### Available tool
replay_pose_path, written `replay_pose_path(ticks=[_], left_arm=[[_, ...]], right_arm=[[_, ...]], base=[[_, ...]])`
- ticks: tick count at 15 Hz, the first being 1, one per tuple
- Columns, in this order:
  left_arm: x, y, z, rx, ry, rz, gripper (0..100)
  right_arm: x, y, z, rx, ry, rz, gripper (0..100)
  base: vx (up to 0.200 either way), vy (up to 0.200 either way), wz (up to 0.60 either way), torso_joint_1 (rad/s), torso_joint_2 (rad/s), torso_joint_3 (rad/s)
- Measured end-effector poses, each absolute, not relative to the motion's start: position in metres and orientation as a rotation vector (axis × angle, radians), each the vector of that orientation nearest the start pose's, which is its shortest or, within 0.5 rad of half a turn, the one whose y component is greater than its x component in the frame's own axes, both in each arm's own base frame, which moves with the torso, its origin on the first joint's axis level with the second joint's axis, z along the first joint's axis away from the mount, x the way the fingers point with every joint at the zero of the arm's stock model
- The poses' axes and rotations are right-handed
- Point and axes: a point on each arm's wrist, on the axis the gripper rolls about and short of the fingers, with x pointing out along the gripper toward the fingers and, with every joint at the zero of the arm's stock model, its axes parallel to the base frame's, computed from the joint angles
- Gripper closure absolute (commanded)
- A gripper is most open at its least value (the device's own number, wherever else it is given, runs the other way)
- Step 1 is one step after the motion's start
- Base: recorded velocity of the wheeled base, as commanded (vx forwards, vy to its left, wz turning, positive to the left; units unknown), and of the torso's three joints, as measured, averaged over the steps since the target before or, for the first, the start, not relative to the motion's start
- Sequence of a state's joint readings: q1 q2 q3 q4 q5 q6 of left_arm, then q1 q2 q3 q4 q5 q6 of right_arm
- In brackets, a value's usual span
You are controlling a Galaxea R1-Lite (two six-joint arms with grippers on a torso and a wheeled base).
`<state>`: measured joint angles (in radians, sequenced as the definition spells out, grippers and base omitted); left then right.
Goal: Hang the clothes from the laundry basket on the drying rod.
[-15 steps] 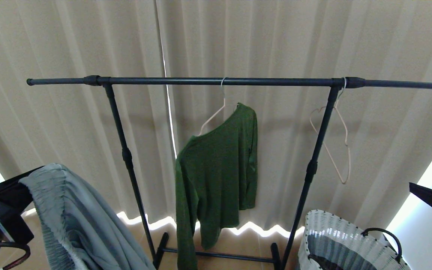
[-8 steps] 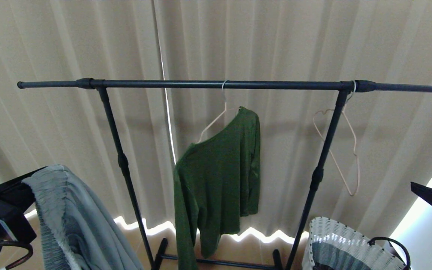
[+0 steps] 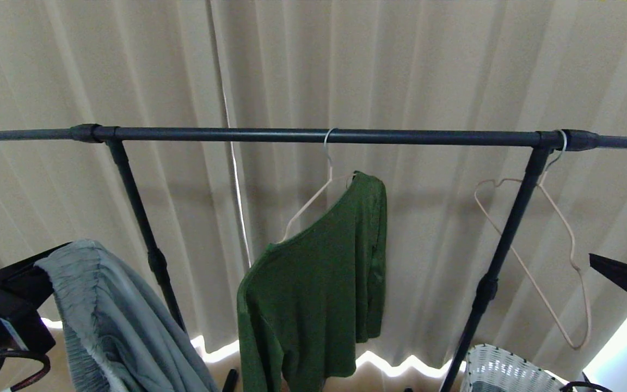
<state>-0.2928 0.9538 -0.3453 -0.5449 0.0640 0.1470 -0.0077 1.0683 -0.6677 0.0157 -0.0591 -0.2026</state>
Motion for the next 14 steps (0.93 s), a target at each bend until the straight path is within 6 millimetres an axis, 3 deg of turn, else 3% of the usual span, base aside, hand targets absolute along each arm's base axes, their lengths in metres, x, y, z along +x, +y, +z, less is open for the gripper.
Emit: replay_pose_path(ticks=[4,8,14], left_arm=[[0.111,-0.032,0.200,0.158,0.047,-0.233,100],[0.111,-0.032,0.199,0.158,0.050,-0.235,100],[0.111,-0.032,0.198,0.159,0.053,-0.236,100]], right_arm=[[0.162,0.011,0.219,-0.110,0.472,-0.044,0],[0.186,0.023,0.203,-0.047,0.559,-0.135,0],[0.215,0.030,0.194,0.000,0.584,-0.172,0]], base=[[0.000,0.000,0.00,0.000,0.00,0.000],[0.000,0.000,0.00,0.000,0.00,0.000],[0.000,0.000,0.00,0.000,0.00,0.000]])
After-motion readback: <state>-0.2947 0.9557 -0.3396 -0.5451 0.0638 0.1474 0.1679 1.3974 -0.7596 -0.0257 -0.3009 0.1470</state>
